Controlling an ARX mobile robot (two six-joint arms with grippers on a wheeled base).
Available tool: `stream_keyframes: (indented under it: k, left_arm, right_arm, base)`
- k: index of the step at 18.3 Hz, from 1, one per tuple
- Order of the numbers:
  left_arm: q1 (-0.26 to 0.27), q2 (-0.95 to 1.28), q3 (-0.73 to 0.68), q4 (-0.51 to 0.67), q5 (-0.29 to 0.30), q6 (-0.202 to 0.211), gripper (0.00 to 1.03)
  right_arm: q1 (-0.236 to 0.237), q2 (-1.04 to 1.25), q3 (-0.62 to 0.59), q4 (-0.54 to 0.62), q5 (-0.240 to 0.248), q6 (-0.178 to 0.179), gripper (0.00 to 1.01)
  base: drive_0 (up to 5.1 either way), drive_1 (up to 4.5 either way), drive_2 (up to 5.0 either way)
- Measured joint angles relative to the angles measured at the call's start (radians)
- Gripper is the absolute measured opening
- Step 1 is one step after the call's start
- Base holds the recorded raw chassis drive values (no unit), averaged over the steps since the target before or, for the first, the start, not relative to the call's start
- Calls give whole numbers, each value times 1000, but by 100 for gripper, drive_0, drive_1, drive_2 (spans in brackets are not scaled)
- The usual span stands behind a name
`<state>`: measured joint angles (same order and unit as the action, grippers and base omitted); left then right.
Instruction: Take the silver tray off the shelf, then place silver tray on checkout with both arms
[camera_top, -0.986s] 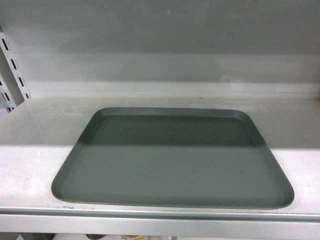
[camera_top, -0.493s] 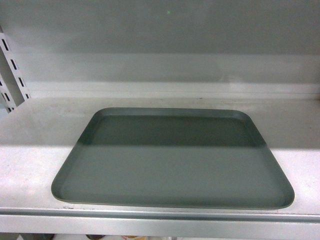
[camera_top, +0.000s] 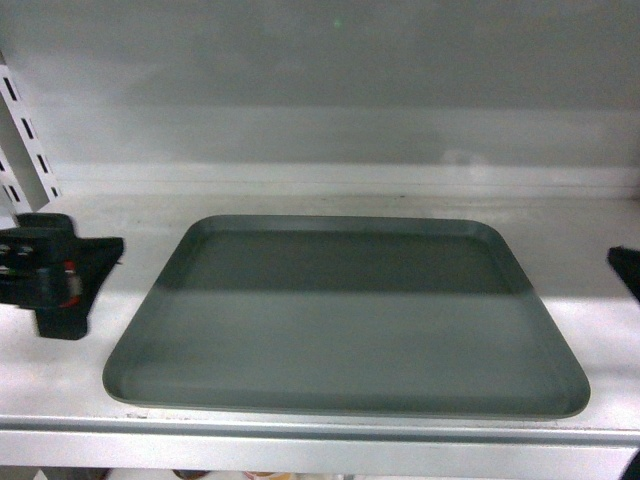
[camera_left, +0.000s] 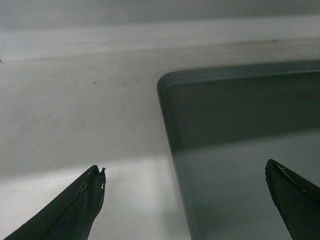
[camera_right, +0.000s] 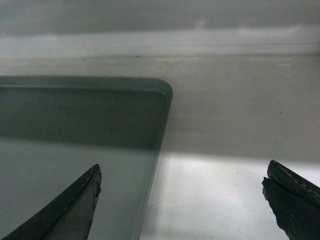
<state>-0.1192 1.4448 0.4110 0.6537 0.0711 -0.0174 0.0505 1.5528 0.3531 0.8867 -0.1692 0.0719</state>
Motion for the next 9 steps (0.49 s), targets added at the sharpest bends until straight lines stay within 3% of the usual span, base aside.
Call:
stream_keyframes:
  k: [4, 9]
  left_arm:
    - [-29, 266, 112, 33, -26, 26, 98]
    - [-43, 407, 180, 121, -63, 27, 98]
  right_arm:
    - [49, 198, 132, 13, 25, 0, 98]
    - [102, 316, 216, 27, 78, 5, 98]
  base:
    - [0, 0, 0]
    - [0, 0, 0]
